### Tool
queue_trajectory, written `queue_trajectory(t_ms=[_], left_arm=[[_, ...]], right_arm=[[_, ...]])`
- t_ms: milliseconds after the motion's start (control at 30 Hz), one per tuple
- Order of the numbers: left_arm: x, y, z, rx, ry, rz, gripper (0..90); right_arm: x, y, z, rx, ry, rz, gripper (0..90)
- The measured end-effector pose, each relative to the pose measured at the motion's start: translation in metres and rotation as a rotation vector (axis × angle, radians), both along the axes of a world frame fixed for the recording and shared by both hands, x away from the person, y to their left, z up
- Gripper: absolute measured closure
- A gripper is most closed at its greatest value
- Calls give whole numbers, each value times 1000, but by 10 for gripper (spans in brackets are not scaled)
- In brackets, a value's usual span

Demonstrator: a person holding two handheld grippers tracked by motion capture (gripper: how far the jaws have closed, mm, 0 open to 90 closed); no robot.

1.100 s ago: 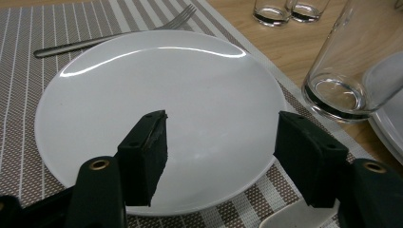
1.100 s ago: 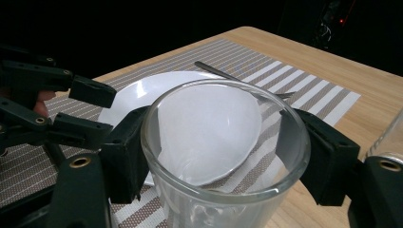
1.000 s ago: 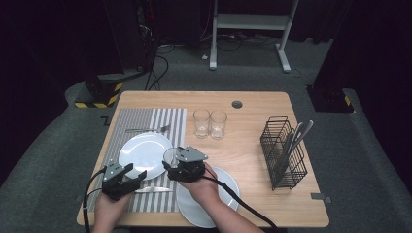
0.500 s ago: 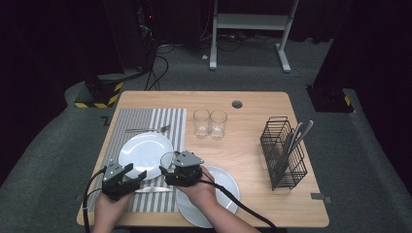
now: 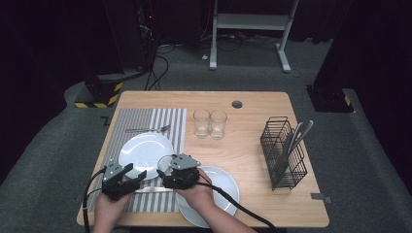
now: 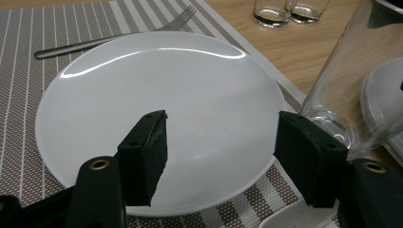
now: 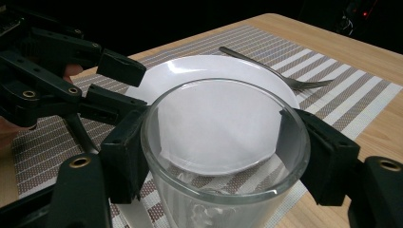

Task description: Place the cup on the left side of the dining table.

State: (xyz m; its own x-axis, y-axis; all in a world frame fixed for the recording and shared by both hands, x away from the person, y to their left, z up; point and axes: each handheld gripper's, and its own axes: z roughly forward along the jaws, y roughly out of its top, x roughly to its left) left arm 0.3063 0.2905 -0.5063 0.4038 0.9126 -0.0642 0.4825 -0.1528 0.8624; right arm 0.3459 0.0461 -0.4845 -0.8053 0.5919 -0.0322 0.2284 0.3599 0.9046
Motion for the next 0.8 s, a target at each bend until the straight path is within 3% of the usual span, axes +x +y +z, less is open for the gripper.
queue_trajectory(t_ms=[800], left_arm=[[0,0,0,5,2,-2,354]], right_arm=[[1,2,-4,-5,-7,5,285]])
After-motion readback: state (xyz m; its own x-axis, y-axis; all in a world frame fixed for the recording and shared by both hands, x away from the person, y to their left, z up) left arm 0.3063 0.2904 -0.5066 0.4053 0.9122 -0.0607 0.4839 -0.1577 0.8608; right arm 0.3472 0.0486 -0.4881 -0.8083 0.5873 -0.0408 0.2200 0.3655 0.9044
